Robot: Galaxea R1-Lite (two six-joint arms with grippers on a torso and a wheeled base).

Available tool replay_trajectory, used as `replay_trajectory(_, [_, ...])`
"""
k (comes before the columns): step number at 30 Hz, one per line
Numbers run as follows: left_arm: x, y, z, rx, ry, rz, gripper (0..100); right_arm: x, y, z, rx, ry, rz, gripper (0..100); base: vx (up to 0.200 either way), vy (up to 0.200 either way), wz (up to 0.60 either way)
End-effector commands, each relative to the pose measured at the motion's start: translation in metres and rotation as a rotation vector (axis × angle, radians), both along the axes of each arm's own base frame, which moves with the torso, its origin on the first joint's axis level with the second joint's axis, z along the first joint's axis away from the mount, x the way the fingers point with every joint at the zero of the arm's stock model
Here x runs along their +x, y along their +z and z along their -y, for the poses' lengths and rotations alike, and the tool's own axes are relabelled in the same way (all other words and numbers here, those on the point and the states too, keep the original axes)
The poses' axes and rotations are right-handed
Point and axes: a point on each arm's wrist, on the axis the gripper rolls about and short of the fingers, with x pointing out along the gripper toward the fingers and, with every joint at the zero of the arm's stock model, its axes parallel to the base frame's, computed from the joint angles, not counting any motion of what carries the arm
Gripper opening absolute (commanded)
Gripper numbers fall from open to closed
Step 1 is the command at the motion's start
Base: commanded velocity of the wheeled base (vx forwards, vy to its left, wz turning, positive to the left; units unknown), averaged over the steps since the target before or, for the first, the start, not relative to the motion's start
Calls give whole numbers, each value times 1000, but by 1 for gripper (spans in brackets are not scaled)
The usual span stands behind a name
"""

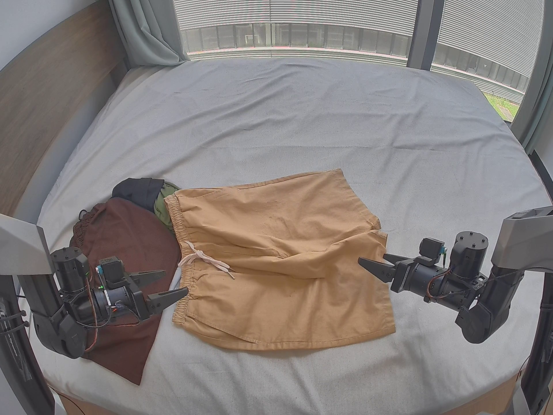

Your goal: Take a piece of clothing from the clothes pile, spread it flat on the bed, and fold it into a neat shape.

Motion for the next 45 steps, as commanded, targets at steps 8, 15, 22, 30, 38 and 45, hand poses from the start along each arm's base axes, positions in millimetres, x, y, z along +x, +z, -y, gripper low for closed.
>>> replay_trajectory(8, [-3, -18, -2, -3, 12, -77, 100, 0, -2, -1, -5, 1, -5, 100, 0, 0, 0])
replay_trajectory(15, [-2, -34, -12, -9, 47, -139, 100, 0, -3, -1, -5, 1, -6, 100, 0, 0, 0])
replay_trajectory(22, [0, -53, -20, -18, 65, -198, 100, 0, -3, 0, -6, 0, -8, 100, 0, 0, 0])
replay_trajectory(30, [-1, -70, -20, -24, 68, -258, 100, 0, -3, 0, -5, 0, -6, 100, 0, 0, 0])
replay_trajectory(38, [-2, -75, -18, -44, 68, -301, 100, 1, -3, 0, -5, -2, -6, 100, 0, 0, 0])
replay_trajectory(45, [-3, -76, -16, -80, 80, -346, 100, 1, -3, 1, -5, -5, -5, 100, 0, 0, 0])
